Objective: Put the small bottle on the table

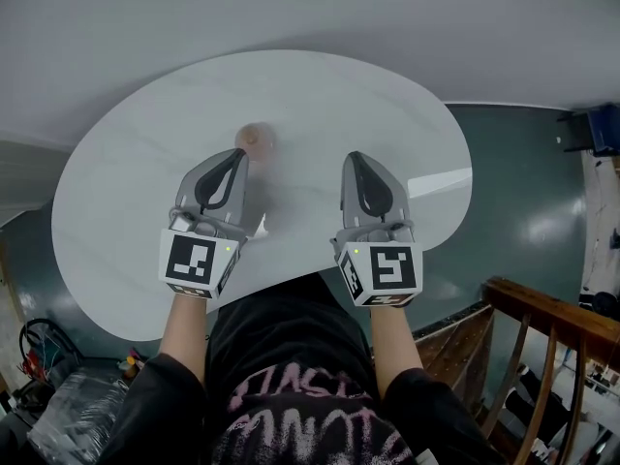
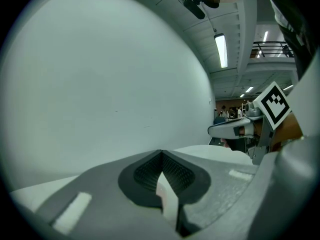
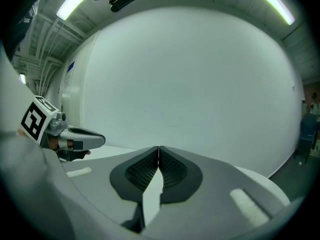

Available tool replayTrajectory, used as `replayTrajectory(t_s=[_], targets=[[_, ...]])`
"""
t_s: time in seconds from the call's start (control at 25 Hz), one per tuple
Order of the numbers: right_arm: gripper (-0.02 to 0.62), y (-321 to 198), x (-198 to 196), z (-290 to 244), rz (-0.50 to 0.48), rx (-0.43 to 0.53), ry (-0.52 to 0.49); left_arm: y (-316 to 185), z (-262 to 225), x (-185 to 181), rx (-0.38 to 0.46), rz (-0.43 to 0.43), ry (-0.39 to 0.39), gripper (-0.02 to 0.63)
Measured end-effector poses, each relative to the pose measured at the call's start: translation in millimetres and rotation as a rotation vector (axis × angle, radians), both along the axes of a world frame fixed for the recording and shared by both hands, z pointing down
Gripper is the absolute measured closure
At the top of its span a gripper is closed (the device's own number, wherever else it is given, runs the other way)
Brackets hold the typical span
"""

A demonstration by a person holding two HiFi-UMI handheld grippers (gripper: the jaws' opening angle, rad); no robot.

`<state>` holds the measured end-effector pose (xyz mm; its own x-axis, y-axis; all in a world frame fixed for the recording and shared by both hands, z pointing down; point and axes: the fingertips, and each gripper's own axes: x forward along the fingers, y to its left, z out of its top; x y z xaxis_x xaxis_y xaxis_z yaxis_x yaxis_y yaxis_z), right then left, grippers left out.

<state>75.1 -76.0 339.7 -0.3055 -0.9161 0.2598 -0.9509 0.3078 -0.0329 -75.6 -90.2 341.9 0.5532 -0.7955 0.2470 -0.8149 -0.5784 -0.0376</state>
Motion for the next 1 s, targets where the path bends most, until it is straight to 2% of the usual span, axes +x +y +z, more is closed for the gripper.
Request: replayTrajectory(t_s=[0.4, 1.0], targets=[[0.584, 5, -11, -15, 0.001, 0.029, -0.014, 10, -15, -2, 0.017, 0.02, 0.012, 0.606], [0.587, 10, -5, -28, 0.018, 0.053, -0.013, 15, -30, 4, 0.04, 0.036, 0.004, 0.606]])
